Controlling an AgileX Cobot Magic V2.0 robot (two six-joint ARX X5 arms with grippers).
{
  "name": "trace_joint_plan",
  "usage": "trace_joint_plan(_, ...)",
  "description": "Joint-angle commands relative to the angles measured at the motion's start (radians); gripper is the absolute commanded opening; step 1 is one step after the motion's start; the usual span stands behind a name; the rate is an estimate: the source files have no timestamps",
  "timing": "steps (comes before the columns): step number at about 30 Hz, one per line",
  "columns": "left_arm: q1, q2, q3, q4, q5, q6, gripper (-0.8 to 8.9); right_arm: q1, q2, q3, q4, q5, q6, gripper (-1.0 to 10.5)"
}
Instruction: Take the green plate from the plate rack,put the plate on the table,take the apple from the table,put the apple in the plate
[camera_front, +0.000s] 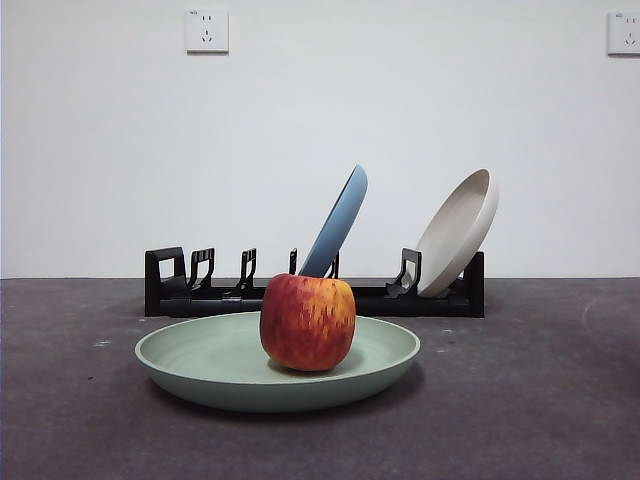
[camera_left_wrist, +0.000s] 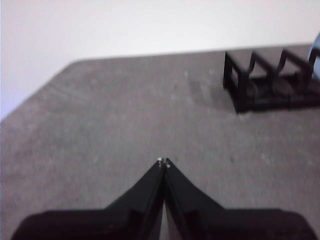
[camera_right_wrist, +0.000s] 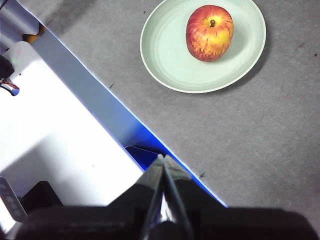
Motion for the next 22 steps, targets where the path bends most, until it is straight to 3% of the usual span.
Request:
trace_joint_plan(1,0.003,-0.003,-0.013,0.0,0.006,-0.015,-0.03,0.002,-0.002,0.001,0.003,0.002,0.009,0.0)
trace_joint_plan(22,0.003,-0.002,-0.013,0.003,0.023,-0.028,-0.03,0.002,-0.002,0.001,0.003,0.002,0.009,0.0)
